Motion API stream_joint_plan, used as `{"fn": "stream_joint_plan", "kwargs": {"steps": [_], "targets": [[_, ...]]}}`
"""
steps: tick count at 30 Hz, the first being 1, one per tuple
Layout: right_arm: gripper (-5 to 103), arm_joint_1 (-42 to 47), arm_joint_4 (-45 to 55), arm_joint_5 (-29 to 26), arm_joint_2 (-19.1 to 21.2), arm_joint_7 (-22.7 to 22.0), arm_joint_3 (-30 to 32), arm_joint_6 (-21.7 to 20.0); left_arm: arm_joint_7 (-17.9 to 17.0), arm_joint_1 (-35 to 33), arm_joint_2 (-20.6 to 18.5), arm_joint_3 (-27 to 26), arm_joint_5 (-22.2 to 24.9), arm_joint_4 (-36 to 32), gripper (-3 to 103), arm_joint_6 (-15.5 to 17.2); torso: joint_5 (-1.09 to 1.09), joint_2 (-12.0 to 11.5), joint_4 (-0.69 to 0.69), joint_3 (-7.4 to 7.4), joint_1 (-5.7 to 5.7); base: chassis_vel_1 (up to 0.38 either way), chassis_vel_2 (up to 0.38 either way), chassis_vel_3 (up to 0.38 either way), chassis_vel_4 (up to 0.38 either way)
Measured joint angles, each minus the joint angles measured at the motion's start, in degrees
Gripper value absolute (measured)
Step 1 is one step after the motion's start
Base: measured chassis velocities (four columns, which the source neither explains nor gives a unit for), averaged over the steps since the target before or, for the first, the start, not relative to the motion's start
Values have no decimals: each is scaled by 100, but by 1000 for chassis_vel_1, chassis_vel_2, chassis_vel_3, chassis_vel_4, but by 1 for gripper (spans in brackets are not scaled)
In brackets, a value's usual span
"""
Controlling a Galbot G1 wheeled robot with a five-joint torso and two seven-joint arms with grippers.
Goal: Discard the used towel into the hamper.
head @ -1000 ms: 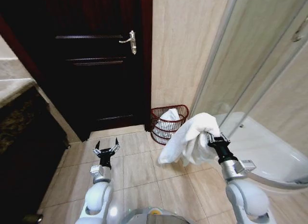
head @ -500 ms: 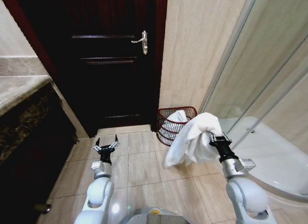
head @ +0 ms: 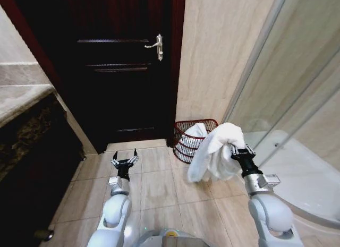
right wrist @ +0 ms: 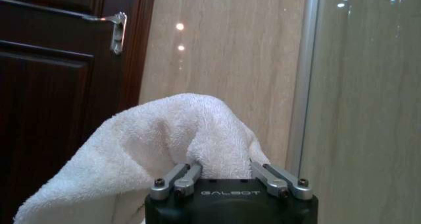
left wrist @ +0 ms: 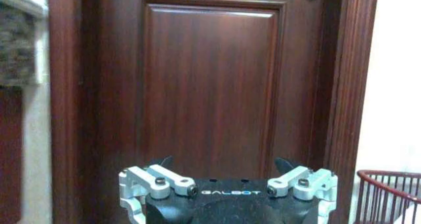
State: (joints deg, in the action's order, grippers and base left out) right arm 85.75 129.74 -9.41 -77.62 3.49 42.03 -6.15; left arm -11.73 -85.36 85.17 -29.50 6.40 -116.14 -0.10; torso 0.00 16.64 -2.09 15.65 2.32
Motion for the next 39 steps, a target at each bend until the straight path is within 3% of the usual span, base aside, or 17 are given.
{"fn": "stream_joint_plan", "kwargs": {"steps": [5,11,16,21,27,32,33,36,39], "targets": [[20,-68,62,-33,61,-114,11,-144,100,58,-43,3,-52,0,100,7,-1,-1,1,1,2,-128,121,114,-130],[20,-439,339,-712,281,-586,-31,-714,94,1,-28,-2,-27,-37,100,-35,0,0,2,-1,-1,-20,20,19,-12],[20,-1084,227,-1373,645,-829,-68,-1023,51,-199,122,-84,-181,-55,100,-296,0,0,0,-2,-1,0,0,0,0],[20,-1478,136,-1733,1002,-841,-8,-1110,69,-317,-5,-123,-262,-19,100,-543,3,0,1,-1,-1,0,0,0,0],[20,-2481,142,-2457,1499,-1260,-102,-1342,377,-418,-29,-256,-169,-149,100,-588,-1,0,-1,-1,-1,0,0,0,0],[20,-3470,-119,-3469,2171,-1527,-209,-1679,529,-560,21,-89,-298,-370,100,-575,0,0,2,-1,-1,0,0,0,0],[20,-3470,-119,-3469,2171,-1527,-209,-1679,529,-560,21,-89,-298,-370,100,-575,0,0,2,-1,-1,0,0,0,0],[20,-4607,-853,-3687,2463,-1422,-538,-1701,749,-600,274,-30,-498,-367,100,-800,3,0,-2,0,0,0,0,0,0],[20,-4983,-1095,-3790,2554,-1381,-663,-1712,771,-599,387,-28,-549,-359,100,-822,-6,0,-2,0,0,0,0,0,0]]}}
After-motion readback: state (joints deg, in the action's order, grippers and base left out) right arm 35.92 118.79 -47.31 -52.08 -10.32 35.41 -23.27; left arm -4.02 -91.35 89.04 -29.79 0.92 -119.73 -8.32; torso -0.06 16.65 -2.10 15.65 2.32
